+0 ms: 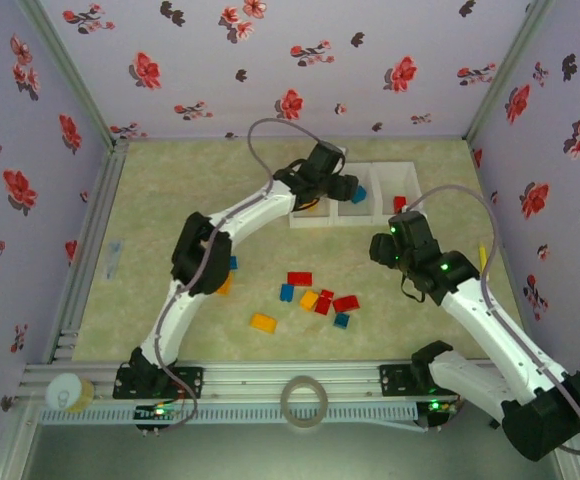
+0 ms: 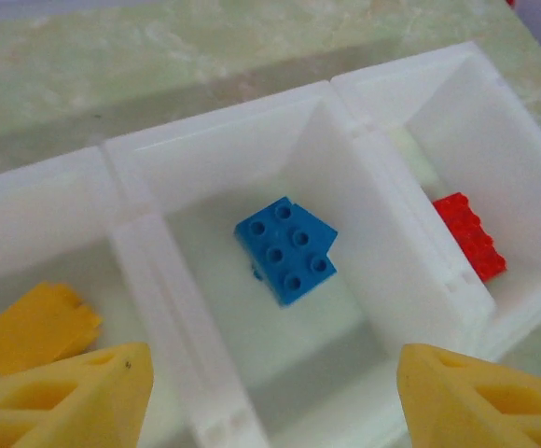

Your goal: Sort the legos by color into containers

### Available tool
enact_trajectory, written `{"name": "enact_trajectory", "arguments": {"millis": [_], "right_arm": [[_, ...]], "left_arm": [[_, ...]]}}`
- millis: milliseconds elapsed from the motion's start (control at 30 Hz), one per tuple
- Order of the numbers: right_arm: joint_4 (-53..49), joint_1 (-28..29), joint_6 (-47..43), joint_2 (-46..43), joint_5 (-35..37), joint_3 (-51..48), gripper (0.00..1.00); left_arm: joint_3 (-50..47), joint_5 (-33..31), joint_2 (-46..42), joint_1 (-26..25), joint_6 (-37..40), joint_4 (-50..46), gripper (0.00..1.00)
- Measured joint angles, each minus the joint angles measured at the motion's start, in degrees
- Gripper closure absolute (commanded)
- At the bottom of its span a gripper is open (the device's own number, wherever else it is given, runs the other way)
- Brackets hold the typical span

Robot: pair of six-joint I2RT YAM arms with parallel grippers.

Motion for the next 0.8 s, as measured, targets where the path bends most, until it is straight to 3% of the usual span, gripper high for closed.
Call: {"name": "enact_trajectory", "arguments": {"millis": [333, 567, 800], "right_arm": [[5.25, 3.06, -0.17, 6.56, -2.69, -0.17, 0.42], [9.73, 9.53, -0.13, 13.99, -4.74, 0.57, 0.42], [12.50, 16.20, -0.17, 21.16, -5.97, 2.38, 0.41]], "left_arm": [[-23.52, -2.60, -27.36, 0.94, 1.01, -1.62, 0.29], [-45.35, -4.04, -41.44, 5.05, -2.62, -3.63, 0.29], [-58.69, -4.94, -53.83, 10.51, -5.51, -7.08, 0.28]]}}
